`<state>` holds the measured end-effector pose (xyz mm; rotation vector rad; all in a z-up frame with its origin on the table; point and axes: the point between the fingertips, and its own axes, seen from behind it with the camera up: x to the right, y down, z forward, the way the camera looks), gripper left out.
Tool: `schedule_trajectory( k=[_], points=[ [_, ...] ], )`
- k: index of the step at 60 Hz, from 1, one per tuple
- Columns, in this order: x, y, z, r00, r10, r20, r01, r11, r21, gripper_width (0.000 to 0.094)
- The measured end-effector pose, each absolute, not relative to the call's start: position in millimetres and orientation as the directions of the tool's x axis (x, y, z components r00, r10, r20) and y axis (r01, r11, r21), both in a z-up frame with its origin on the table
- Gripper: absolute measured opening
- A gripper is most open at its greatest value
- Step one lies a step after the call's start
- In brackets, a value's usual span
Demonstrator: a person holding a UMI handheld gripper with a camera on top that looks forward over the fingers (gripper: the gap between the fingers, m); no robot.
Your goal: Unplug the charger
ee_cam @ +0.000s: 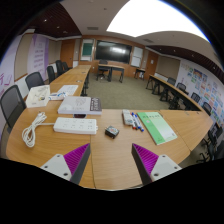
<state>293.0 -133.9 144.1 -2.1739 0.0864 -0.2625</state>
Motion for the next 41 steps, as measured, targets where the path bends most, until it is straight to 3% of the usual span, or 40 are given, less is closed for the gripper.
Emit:
schedule_trajectory(
  k=[18, 41],
  points=[
    [243, -243, 201, 0.978, -0.161, 0.134, 0.017, -0.574, -0.819, 0.0856],
    [239, -271, 229, 0.973, -0.159, 0.169, 0.057, -0.541, -0.839, 0.0855]
  ],
)
